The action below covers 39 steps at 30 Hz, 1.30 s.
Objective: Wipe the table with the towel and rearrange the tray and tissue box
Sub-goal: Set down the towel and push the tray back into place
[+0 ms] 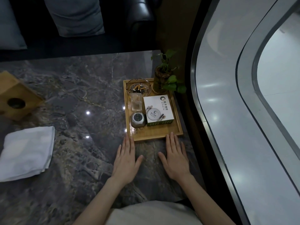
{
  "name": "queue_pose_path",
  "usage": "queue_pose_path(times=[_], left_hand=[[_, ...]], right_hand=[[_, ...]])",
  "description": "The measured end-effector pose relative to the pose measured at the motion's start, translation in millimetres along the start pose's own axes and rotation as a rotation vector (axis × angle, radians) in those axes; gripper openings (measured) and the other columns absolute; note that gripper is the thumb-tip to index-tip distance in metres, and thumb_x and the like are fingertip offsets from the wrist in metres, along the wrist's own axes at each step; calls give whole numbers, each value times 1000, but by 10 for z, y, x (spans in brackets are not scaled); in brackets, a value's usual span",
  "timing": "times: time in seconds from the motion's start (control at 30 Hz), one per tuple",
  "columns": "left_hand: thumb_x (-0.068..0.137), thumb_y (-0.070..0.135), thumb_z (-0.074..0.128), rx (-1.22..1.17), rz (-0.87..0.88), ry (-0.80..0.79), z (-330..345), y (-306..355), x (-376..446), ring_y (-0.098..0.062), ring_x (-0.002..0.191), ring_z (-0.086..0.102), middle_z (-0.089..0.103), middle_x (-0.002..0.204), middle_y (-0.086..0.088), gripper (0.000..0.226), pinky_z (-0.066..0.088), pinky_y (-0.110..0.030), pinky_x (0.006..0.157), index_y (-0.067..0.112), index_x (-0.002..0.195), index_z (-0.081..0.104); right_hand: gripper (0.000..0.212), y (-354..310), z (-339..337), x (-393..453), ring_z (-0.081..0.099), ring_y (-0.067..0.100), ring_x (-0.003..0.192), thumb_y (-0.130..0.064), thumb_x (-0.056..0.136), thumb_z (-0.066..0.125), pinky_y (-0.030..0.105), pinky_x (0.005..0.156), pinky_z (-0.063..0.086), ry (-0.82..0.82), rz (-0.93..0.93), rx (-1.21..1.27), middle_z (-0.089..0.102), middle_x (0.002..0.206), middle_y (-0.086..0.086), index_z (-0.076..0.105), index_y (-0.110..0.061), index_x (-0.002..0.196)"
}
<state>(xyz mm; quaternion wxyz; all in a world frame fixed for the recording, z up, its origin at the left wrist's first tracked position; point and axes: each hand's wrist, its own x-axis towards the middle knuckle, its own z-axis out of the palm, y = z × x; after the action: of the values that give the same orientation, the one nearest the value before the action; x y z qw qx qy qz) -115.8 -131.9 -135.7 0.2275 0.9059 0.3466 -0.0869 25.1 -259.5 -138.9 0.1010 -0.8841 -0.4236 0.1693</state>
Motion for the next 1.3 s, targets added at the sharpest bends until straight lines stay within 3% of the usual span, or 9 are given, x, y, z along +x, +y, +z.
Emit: queue_pose_path(times=[0.47, 0.7, 1.03, 1.3], left_hand=[[73, 62, -3, 1, 36, -42, -86, 116, 293, -14, 136, -24, -36, 141, -5, 82, -10, -32, 114, 13, 133, -30], [95, 44, 30, -49, 43, -10, -131, 207, 392, -12, 135, -23, -34, 141, -4, 77, -10, -32, 115, 9, 140, -22], [96, 38, 30, -38, 32, -11, -150, 237, 453, -10, 132, -23, -33, 141, -4, 74, -10, -30, 113, 7, 142, -19], [96, 38, 30, -42, 30, -10, -165, 245, 468, -9, 132, -23, -34, 140, -3, 74, -9, -30, 113, 10, 139, -23]], right_hand=[[75, 169, -147, 304, -18, 12, 139, -57, 79, 2, 34, 115, -10, -42, 8, -30, -25, 147, -2, -23, -15, 136], [74, 225, -233, 435, -21, 9, 135, -58, 77, -1, 34, 115, -10, -49, 10, -40, -13, 157, 5, -26, -16, 133], [74, 269, -234, 500, -20, 12, 137, -58, 78, -2, 34, 114, -9, -29, -6, -66, -25, 145, -1, -24, -16, 135], [72, 277, -239, 539, -20, 10, 135, -56, 78, -2, 36, 114, -10, -38, 1, -84, -12, 157, 5, -24, -16, 134]])
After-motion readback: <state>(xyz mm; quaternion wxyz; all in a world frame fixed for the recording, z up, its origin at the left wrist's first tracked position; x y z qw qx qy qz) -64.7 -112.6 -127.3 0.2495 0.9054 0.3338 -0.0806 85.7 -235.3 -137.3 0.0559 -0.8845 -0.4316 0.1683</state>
